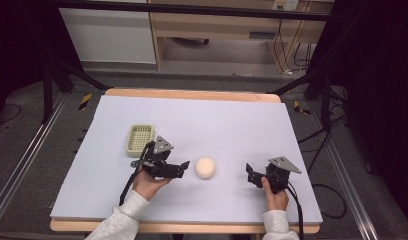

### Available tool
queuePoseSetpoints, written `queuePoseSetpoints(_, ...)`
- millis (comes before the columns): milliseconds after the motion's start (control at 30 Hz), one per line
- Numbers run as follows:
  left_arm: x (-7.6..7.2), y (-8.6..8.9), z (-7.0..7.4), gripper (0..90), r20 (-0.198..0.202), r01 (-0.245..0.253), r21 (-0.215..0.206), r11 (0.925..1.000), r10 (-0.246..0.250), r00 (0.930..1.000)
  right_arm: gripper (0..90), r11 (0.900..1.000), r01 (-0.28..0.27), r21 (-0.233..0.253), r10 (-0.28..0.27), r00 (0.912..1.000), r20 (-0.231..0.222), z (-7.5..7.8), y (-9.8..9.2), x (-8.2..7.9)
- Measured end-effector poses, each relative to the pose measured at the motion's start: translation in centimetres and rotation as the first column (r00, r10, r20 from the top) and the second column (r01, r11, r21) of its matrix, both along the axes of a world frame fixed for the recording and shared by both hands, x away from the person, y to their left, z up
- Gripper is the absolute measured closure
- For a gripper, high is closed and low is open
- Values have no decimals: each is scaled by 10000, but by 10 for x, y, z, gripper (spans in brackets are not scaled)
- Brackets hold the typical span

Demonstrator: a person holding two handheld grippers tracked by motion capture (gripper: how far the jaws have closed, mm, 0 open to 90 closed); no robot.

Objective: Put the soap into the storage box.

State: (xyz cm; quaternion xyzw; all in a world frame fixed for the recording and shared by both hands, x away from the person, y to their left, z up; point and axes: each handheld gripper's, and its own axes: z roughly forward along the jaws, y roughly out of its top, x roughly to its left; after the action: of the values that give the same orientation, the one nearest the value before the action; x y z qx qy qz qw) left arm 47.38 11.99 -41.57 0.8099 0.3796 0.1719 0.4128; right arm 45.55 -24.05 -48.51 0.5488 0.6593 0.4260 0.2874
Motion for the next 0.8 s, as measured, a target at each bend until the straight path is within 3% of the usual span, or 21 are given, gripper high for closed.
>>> queuePoseSetpoints(800,2,-28,-9,144,-266,388,-100,9992,-390,9989,31,10000,31,-11,-31,10000,21,0,0,0)
